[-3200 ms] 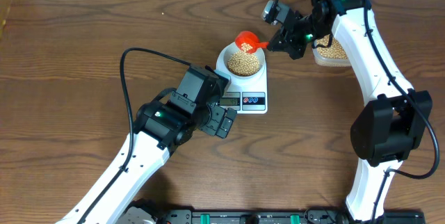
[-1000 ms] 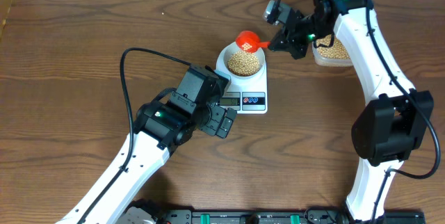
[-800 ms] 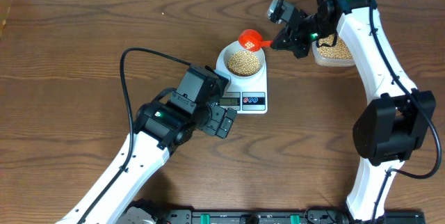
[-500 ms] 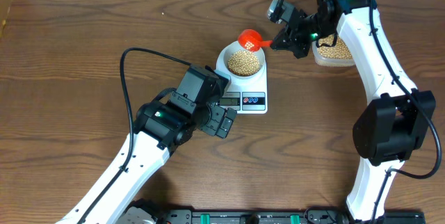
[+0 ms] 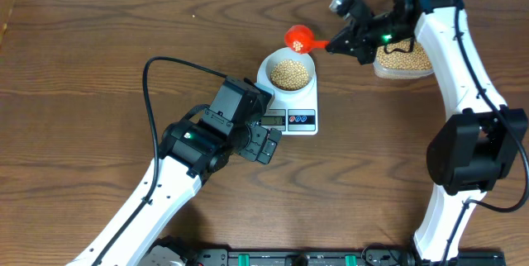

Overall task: Scoop item into bowl and weigh 50g on scale
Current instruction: 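Carry the red scoop right to the chickpea tub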

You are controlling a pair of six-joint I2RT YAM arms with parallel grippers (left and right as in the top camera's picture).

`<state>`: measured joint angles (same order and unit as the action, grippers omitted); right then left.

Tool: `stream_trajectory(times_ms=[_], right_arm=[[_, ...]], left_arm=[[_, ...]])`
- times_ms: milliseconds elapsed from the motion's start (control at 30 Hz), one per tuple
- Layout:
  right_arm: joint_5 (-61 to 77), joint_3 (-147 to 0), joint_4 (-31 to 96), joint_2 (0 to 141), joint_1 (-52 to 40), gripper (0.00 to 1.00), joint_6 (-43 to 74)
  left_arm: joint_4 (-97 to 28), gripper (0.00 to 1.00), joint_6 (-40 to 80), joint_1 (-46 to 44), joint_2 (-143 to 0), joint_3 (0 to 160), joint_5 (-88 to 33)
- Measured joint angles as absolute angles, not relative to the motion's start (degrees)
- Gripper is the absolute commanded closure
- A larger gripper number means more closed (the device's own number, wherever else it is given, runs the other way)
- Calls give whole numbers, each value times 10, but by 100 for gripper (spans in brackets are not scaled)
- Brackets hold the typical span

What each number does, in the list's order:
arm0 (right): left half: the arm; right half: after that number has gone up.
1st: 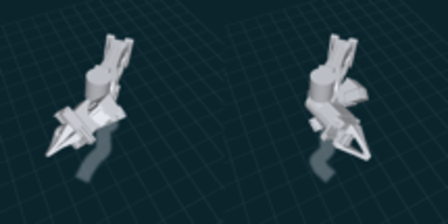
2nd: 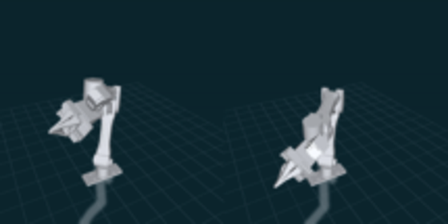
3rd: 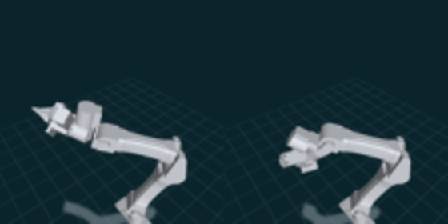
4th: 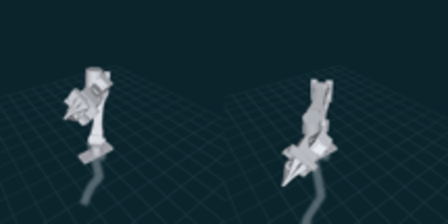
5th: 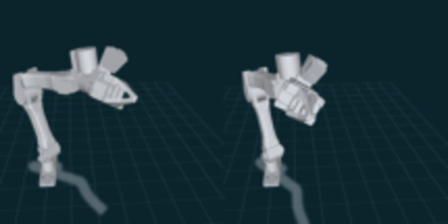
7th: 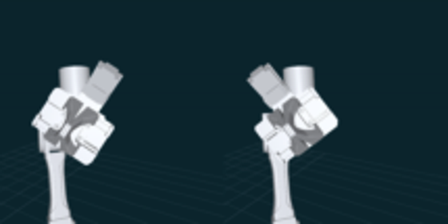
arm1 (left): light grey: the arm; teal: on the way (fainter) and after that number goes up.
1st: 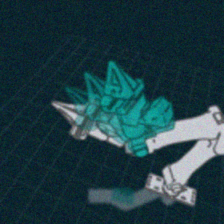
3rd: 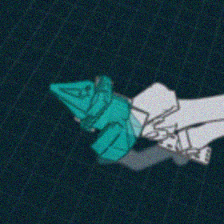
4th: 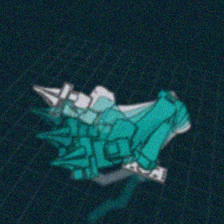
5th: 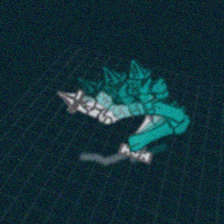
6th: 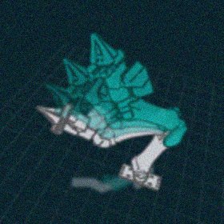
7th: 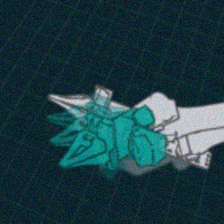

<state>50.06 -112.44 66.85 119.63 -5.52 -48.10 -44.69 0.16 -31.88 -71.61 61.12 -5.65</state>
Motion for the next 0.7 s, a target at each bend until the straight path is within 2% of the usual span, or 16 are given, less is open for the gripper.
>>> stream_trajectory(times_ms=[700], right_arm=[[559,-1124,671,1196,-30,99,-461]], left_arm=[[-447,2,2,-319,-716,611,-56]])
